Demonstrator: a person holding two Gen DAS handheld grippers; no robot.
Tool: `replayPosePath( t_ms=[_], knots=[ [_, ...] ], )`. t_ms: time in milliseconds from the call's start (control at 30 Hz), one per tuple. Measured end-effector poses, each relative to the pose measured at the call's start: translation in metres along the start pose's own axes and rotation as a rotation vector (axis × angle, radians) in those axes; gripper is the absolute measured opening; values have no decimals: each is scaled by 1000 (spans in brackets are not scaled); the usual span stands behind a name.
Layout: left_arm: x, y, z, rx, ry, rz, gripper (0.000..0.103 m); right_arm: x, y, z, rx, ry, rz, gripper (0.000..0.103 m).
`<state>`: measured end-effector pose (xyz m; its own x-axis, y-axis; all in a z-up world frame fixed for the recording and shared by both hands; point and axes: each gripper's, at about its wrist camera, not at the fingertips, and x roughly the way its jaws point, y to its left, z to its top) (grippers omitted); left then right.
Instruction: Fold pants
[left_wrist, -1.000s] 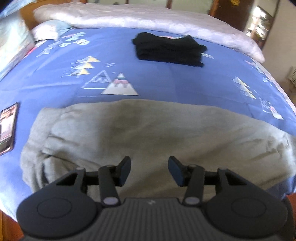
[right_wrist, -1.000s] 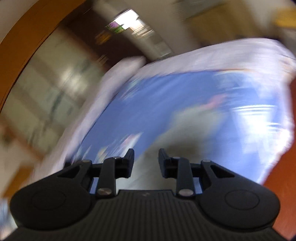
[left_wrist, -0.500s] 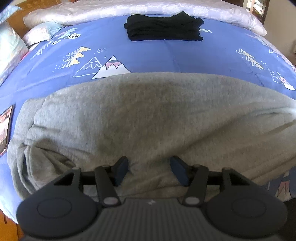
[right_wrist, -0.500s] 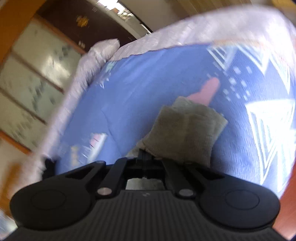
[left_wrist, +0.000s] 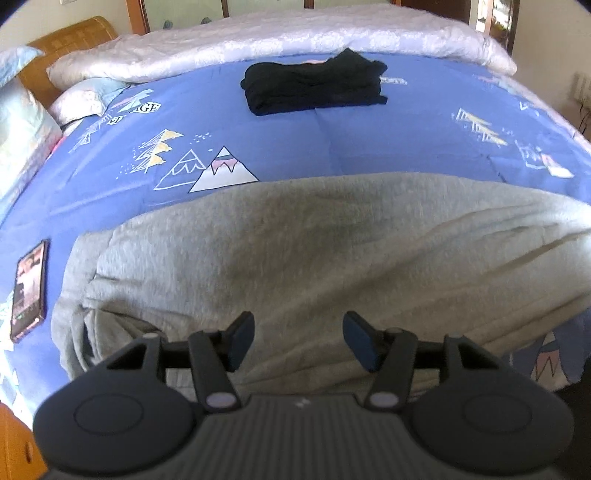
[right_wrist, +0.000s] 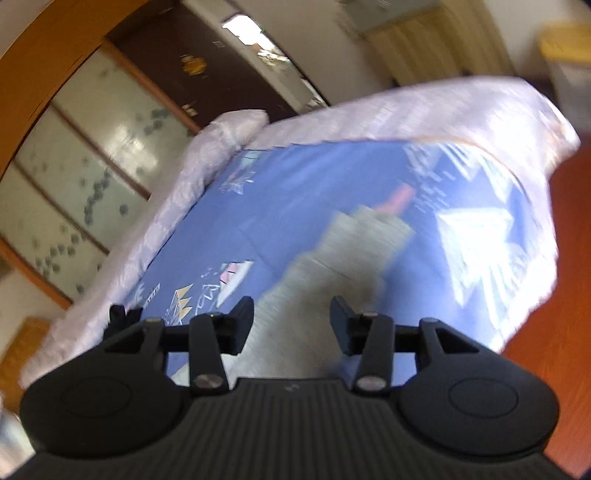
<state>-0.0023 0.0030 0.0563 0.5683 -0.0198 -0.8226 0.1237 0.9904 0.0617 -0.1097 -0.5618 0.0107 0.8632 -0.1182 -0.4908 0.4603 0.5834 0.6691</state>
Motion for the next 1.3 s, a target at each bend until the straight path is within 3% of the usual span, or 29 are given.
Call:
replayPosePath(
  t_ms=[233,433,800,933,1067,1167,1300],
  knots=[
    [0,-14,14,-7,8,2,55,2,-8,-8,95,48,-3,51],
    [1,-33,20,32,8,14,56,8,-20,-15,122,89,-3,59],
    [29,-53,21,68,84,35,57,6,-36,-12,191,76,51,62],
    [40,-51,15,59,113,34,60,5,-34,-14,190,66,59,69],
    [42,-46,14,45,114,28,63,-1,-30,-15,198,51,64,69],
    [42,-46,13,43,113,26,63,-7,-25,-13,202,33,115,69],
    [42,-46,13,38,113,24,63,-3,-27,-15,214,40,90,69]
  ],
)
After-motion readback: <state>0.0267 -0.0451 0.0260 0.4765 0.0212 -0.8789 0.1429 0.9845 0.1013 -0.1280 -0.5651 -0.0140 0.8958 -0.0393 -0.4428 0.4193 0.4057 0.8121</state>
